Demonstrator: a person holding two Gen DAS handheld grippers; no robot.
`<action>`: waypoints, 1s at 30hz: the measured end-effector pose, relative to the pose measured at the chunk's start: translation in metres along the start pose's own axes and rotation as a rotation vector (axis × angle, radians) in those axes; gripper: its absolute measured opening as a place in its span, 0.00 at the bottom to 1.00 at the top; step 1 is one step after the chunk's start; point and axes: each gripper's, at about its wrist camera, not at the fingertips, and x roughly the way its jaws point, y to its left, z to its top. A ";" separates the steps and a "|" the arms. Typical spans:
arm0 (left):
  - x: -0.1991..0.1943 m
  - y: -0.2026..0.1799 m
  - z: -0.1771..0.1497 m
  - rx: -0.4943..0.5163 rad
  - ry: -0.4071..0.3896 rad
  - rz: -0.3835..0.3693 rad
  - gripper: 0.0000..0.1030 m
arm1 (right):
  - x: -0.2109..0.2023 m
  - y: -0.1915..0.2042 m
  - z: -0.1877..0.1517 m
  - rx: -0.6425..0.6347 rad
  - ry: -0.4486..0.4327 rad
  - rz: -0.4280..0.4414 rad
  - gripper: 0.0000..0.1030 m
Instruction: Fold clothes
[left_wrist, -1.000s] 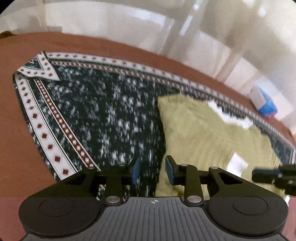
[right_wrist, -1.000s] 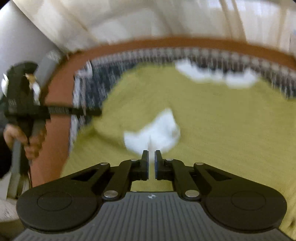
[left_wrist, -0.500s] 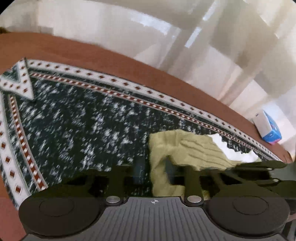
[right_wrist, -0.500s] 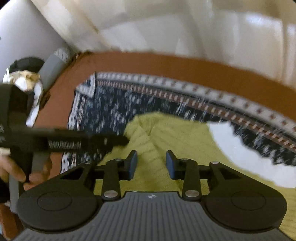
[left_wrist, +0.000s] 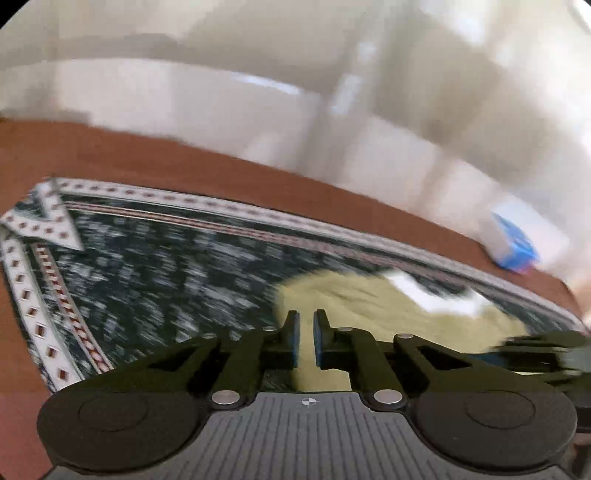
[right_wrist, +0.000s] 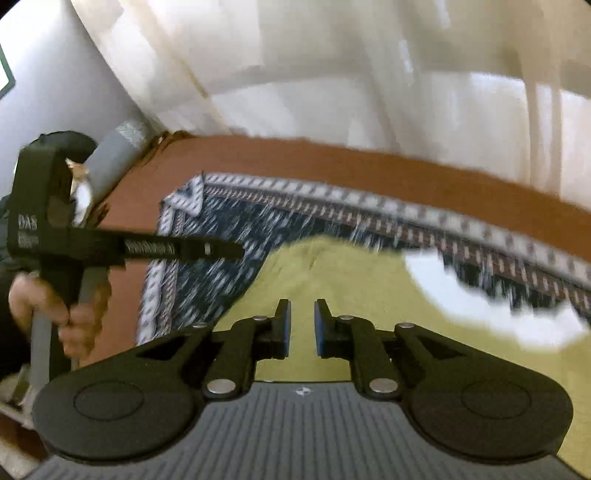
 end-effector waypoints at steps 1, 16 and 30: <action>-0.004 -0.008 -0.004 0.025 0.018 -0.039 0.24 | -0.003 0.001 -0.010 0.001 0.023 -0.009 0.15; 0.006 -0.043 -0.058 0.180 0.161 -0.074 0.30 | -0.032 0.032 -0.084 0.174 0.010 -0.105 0.17; -0.036 -0.163 -0.100 0.394 0.090 -0.221 0.61 | -0.231 0.014 -0.136 0.249 -0.239 -0.485 0.44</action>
